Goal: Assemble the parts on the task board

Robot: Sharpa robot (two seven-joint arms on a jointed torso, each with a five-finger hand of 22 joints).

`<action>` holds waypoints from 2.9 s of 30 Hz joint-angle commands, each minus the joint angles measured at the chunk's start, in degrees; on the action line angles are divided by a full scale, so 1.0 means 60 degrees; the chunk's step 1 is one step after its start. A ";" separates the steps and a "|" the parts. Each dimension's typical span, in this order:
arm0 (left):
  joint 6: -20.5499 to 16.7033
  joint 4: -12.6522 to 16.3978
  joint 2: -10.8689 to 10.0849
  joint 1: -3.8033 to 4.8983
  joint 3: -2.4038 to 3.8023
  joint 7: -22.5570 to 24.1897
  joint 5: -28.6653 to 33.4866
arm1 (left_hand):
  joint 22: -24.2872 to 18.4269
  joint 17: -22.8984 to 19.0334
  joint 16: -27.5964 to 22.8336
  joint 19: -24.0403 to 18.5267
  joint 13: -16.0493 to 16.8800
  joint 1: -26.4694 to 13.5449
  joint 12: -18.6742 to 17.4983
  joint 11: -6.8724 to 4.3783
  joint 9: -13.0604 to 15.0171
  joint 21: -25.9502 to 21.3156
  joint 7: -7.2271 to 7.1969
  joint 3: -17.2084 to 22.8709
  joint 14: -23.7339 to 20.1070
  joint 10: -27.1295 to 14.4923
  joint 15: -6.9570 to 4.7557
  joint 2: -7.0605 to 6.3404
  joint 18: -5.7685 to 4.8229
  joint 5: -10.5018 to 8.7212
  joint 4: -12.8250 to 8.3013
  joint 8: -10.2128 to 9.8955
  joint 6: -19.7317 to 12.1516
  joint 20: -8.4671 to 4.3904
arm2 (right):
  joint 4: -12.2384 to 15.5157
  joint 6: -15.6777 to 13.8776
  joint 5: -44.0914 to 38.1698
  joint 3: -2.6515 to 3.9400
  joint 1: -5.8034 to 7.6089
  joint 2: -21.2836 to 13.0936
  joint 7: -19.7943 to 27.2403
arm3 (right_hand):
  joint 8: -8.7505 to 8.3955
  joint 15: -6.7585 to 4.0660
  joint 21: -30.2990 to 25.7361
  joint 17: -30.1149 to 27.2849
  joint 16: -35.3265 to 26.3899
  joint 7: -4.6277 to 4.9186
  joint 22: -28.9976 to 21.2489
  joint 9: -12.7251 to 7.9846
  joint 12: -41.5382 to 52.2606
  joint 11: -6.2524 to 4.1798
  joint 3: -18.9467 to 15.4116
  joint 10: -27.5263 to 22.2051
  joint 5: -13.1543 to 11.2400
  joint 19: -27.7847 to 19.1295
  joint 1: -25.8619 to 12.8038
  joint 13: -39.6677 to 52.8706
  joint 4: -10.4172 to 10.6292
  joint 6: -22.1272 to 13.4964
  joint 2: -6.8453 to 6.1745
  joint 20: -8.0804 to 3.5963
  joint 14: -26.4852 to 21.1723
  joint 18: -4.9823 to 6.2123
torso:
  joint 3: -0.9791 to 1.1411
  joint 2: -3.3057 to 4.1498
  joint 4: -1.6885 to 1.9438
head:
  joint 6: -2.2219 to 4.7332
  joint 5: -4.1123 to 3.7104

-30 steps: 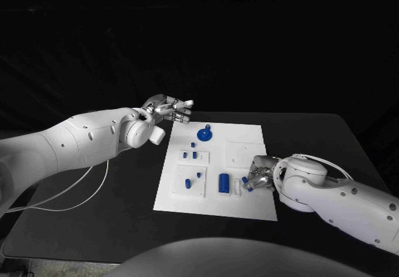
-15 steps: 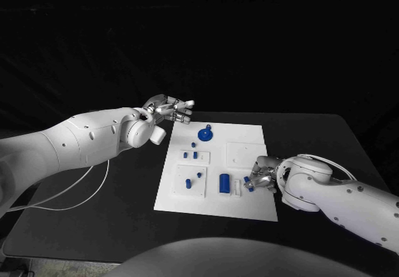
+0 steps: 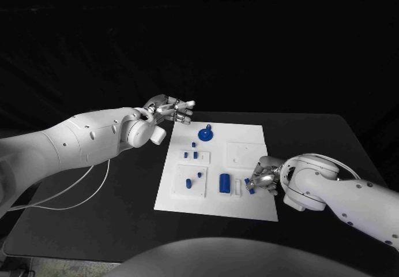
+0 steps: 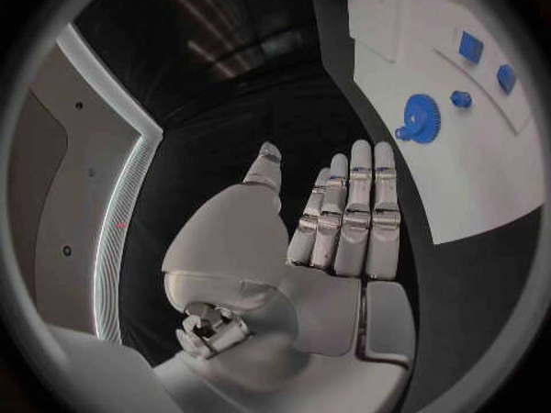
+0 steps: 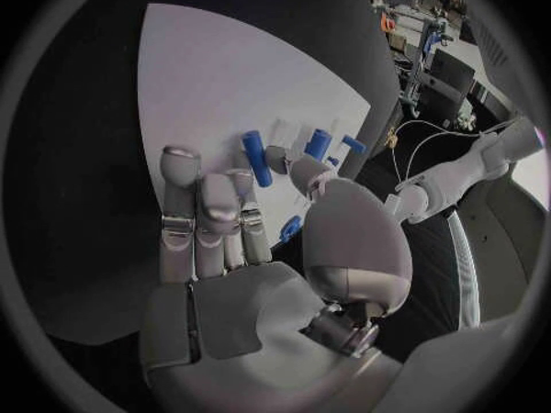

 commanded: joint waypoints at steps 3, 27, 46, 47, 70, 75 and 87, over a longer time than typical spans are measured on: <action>0.0190 0.0027 0.0035 -0.0012 0.0006 0.0009 -0.0045 | -0.0013 0.0001 -0.0039 -0.0037 0.0014 -0.0102 0.0032 -0.0007 0.0013 0.0031 -0.0006 -0.0001 -0.0076 -0.0088 -0.0004 -0.0076 -0.0012 -0.0063 0.0095 0.0042 -0.0077 0.0002 | 0.0041 0.0373 0.0760 -0.0002 0.0161 0.0018 -0.0474 | 0.0041 -0.0052 -0.0016 0.0017 0.0027 0.0008 0.0536 -0.0013 -0.0013 -0.0033 0.0474 0.0030 0.0029 0.0332 0.0258 -0.0010 -0.0562 0.0080 0.0321 0.0026 -0.0031 0.0016 | -0.0006 -0.0001 0.0023 | 0.0001 -0.0018; 0.0215 0.0062 0.0023 -0.0010 0.0004 -0.0050 -0.0115 | -0.0018 -0.0003 -0.0038 -0.0037 0.0014 -0.0105 0.0033 0.0003 0.0013 0.0031 0.0002 0.0083 -0.0077 -0.0129 -0.0002 -0.0161 -0.0009 -0.0066 0.0200 0.0037 -0.0106 0.0006 | -0.0315 0.0708 0.0994 -0.0135 0.0312 0.0359 -0.0626 | 0.0042 -0.0030 -0.0159 0.0026 0.0005 -0.0017 0.0495 0.0170 -0.0075 -0.0035 -0.0294 0.0008 -0.0355 0.0340 0.0377 -0.0024 -0.0450 0.0035 0.0510 0.0051 -0.0039 -0.0029 | 0.0000 0.0000 0.0009 | 0.0001 0.0051; 0.0226 0.0065 0.0012 -0.0009 0.0003 -0.0087 -0.0140 | -0.0018 -0.0003 -0.0038 -0.0037 0.0014 -0.0105 0.0033 0.0003 0.0013 0.0031 0.0002 0.0083 -0.0077 -0.0129 -0.0002 -0.0161 -0.0009 -0.0066 0.0200 0.0037 -0.0106 0.0006 | -0.0192 0.0379 0.0570 -0.0199 0.0314 0.0397 -0.0497 | 0.0038 -0.0095 -0.0227 0.0070 0.0057 -0.0373 0.0361 -0.0340 0.0175 -0.0162 -0.1905 0.0441 -0.4911 0.0465 0.0969 0.0137 0.0732 0.0350 0.0819 -0.0033 0.0061 -0.0233 | -0.0002 0.0000 0.0010 | 0.0001 0.0057; 0.0226 0.0065 0.0012 -0.0009 0.0003 -0.0088 -0.0141 | -0.0018 -0.0003 -0.0038 -0.0037 0.0014 -0.0105 0.0033 0.0003 0.0013 0.0031 0.0002 0.0083 -0.0077 -0.0129 -0.0002 -0.0161 -0.0009 -0.0066 0.0200 0.0037 -0.0106 0.0006 | -0.0189 0.0377 0.0569 -0.0199 0.0314 0.0398 -0.0493 | 0.0039 -0.0096 -0.0217 0.0072 0.0054 -0.0374 0.0362 -0.0364 0.0180 -0.0161 -0.1922 0.0450 -0.4911 0.0465 0.0974 0.0149 0.0764 0.0360 0.0810 -0.0036 0.0062 -0.0238 | -0.0003 -0.0001 0.0010 | 0.0001 0.0061; 0.0249 0.0064 0.0001 -0.0009 0.0003 -0.0158 -0.0179 | -0.0024 -0.0005 -0.0037 -0.0031 0.0015 -0.0081 0.0035 0.0013 0.0011 0.0035 0.0037 0.0121 -0.0061 -0.0143 -0.0003 -0.0209 -0.0008 -0.0067 0.0240 -0.0013 -0.0237 0.0004 | -0.0127 0.1012 0.0704 -0.0203 0.0314 0.0406 -0.0551 | 0.0039 -0.0073 -0.0215 0.0128 0.0034 -0.0330 0.0332 -0.0691 0.0126 -0.0126 -0.2660 0.0508 -0.4912 0.0445 0.0595 0.0309 0.1721 0.0518 0.0297 -0.0025 0.0075 -0.0249 | -0.0008 -0.0005 0.0001 | 0.0001 0.0076; 0.0272 0.0065 0.0003 -0.0009 0.0003 -0.0164 -0.0195 | -0.0024 -0.0006 -0.0038 -0.0030 0.0015 -0.0080 0.0035 0.0012 0.0013 0.0035 0.0038 0.0122 -0.0062 -0.0142 -0.0003 -0.0210 -0.0008 -0.0067 0.0239 -0.0011 -0.0240 0.0004 | -0.0138 0.1077 0.0692 -0.0204 0.0314 0.0413 -0.0571 | 0.0041 -0.0066 -0.0241 0.0120 0.0006 -0.0320 0.0320 -0.0735 0.0085 -0.0119 -0.2740 0.0512 -0.4911 0.0449 0.0606 0.0320 0.2041 0.0521 0.0227 -0.0015 0.0071 -0.0238 | 0.0002 -0.0006 0.0004 | 0.0001 0.0057; 0.0287 0.0062 0.0012 -0.0010 0.0002 -0.0170 -0.0204 | -0.0025 -0.0007 -0.0038 -0.0030 0.0015 -0.0091 0.0034 0.0012 0.0014 0.0035 0.0032 0.0126 -0.0064 -0.0146 -0.0002 -0.0207 -0.0008 -0.0068 0.0251 0.0019 -0.0239 0.0004 | -0.0136 0.0853 0.0682 -0.0204 0.0313 0.0440 -0.0532 | 0.0043 -0.0063 -0.0253 0.0120 -0.0021 -0.0301 0.0317 -0.0768 0.0028 -0.0106 -0.2747 0.0527 -0.4910 0.0452 0.0345 0.0339 0.2510 0.0527 0.0052 -0.0012 0.0078 -0.0224 | -0.0001 -0.0003 0.0008 | 0.0001 0.0055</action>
